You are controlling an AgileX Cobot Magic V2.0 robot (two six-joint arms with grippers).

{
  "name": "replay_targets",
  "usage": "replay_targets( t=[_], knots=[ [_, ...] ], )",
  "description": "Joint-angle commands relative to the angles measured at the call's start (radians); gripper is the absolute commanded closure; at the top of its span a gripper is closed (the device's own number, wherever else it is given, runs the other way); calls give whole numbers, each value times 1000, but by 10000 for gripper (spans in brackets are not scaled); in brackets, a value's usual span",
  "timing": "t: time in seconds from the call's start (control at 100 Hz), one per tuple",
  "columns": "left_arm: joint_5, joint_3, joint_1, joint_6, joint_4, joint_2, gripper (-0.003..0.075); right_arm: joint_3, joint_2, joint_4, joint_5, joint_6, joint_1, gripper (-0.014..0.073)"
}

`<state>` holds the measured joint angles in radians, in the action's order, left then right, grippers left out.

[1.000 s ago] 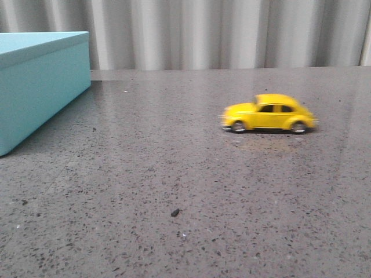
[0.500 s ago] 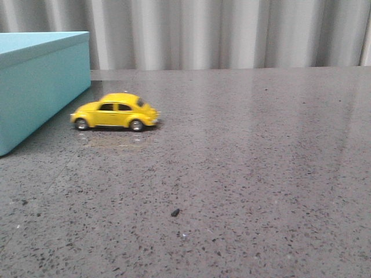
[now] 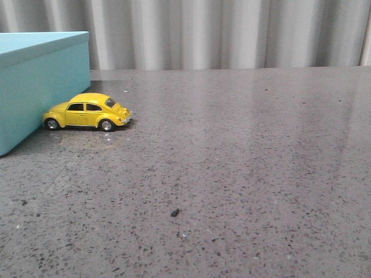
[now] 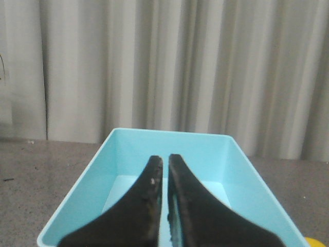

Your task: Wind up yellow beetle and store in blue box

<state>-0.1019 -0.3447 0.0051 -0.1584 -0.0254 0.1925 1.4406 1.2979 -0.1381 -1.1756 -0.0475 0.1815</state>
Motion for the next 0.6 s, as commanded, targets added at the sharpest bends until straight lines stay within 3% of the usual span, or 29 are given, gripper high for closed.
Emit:
replay_targets(
  t=[0.0, 0.25, 0.59],
  knots=[
    [39, -86, 1, -11, 2, 49, 741, 32, -66, -7, 102, 16, 7, 655],
    [-59, -252, 1, -8, 2, 209, 741, 32, -180, -7, 234, 16, 7, 655],
    [-130, -441, -52, 66, 2, 439, 741, -2, -336, -7, 243, 58, 7, 655]
  ],
)
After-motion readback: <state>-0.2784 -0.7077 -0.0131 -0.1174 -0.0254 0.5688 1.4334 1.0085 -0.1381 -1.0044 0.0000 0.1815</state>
